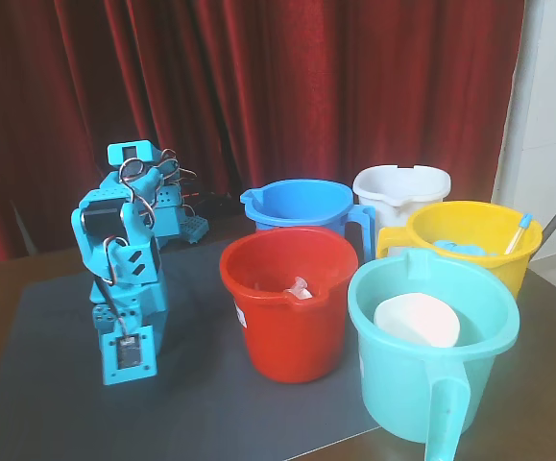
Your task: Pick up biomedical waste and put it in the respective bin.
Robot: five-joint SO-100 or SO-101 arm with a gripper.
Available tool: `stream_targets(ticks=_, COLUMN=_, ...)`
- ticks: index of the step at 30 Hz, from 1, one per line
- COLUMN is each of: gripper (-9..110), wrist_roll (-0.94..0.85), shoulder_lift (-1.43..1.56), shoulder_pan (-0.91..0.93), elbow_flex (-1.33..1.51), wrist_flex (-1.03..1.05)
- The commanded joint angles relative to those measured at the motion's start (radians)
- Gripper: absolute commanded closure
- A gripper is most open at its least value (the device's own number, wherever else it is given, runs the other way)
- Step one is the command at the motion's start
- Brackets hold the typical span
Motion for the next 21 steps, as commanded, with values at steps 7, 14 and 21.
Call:
stream_targets(ticks=7, gripper=102, wrist_roll=-0.014, shoulder_lift=0.009, shoulder_pan=0.012, elbow_flex=-0.015, wrist_flex=-0.032)
stream_targets(ticks=14, gripper=102, wrist_roll=-0.014, shoulder_lift=0.011, shoulder_pan=0.006, elbow_flex=-0.015, wrist_flex=-0.058)
stream_targets(ticks=21, gripper=102, wrist_roll=-0.015, shoulder_lift=0.012, shoulder_pan=0.0, elbow_flex=-0.015, wrist_flex=-0.051)
